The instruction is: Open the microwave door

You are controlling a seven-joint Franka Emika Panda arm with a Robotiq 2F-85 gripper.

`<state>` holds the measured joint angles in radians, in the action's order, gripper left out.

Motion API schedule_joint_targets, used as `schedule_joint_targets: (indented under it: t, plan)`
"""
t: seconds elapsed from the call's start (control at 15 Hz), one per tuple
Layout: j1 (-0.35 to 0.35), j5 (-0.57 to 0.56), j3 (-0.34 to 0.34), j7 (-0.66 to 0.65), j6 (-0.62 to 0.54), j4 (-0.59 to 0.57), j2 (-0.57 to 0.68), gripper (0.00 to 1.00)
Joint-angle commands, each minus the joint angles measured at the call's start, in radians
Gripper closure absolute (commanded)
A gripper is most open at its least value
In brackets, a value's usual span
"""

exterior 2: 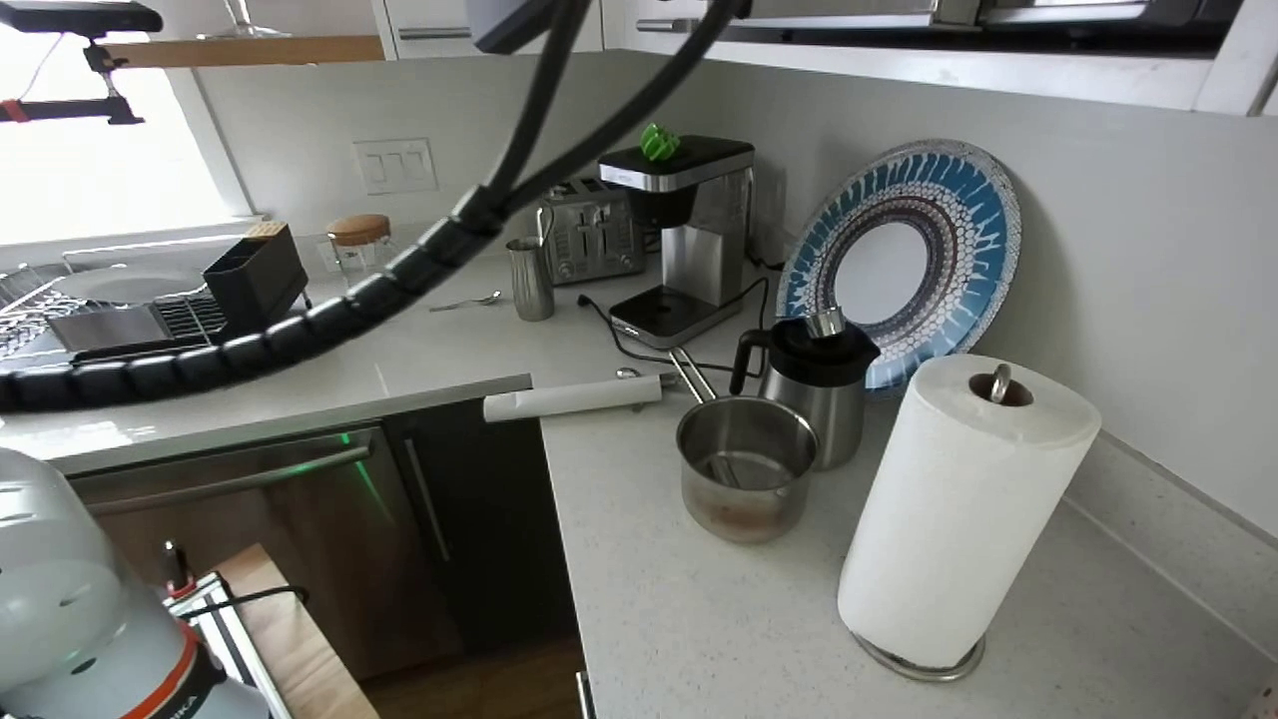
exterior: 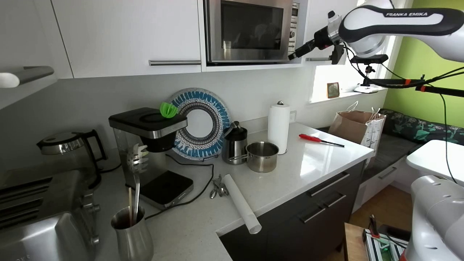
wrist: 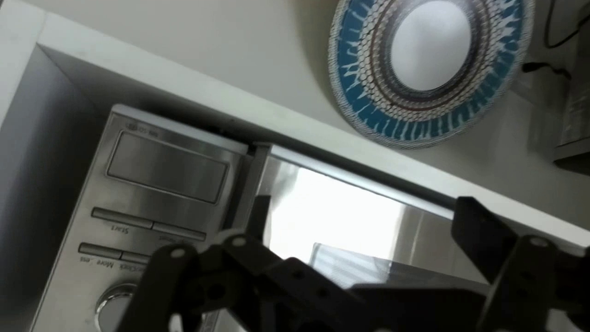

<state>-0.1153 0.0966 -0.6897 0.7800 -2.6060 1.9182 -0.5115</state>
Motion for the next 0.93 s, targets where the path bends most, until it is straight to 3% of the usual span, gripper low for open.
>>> schedule_joint_targets:
  t: [0.0, 0.4, 0.87]
  plan:
    - [0.089, 0.002, 0.042, -0.141, -0.179, -0.033, 0.155, 0.00]
    - [0.230, -0.048, 0.118, -0.333, -0.319, -0.030, 0.277, 0.00]
    - [-0.007, 0.176, 0.006, -0.084, -0.229, -0.015, 0.183, 0.00]
